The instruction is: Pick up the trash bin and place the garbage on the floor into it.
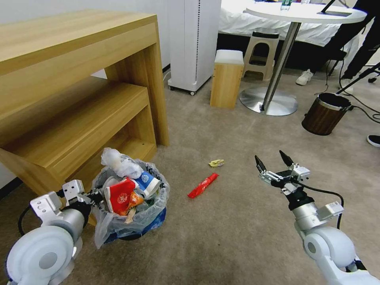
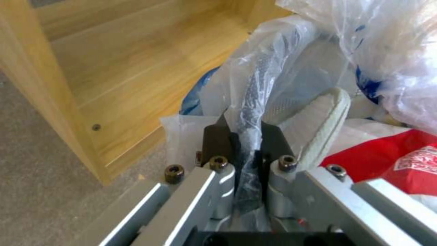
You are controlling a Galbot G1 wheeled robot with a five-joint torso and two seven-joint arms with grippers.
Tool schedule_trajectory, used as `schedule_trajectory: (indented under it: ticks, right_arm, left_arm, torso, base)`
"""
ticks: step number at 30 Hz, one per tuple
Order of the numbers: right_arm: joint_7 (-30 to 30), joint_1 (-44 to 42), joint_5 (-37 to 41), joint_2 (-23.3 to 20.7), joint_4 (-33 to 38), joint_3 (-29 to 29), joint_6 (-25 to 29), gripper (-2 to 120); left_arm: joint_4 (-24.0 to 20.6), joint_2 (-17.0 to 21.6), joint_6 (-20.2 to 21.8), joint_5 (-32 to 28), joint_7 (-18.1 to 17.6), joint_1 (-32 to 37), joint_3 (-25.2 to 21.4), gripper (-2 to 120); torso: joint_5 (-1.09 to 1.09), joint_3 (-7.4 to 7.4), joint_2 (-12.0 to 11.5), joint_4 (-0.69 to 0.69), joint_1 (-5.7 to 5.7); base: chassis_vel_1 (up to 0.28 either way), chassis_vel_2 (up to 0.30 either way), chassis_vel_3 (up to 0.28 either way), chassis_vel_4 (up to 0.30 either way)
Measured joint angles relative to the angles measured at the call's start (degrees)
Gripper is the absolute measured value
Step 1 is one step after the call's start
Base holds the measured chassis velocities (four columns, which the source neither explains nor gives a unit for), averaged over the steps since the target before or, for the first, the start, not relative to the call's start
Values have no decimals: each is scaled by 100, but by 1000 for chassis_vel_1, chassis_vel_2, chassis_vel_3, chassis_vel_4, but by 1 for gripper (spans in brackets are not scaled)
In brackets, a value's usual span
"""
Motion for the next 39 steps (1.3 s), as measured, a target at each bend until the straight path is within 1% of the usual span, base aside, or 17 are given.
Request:
schedule_trajectory:
  ticks: [19,39]
  right_arm:
    - [-103,67,-31,-35,-146,-121,123,100]
    - [-70,15,-214,70,-251,-620,121,100]
  left_arm:
    - [-24,-51,12,60,34,4,62,2]
    - [26,-94,13,120,97,-1,102,2]
  torso:
    - [0,1,0,0,1]
    - [0,0,0,0,0]
  base:
    - [-105,100,103,-102]
    - [-7,8,8,-8]
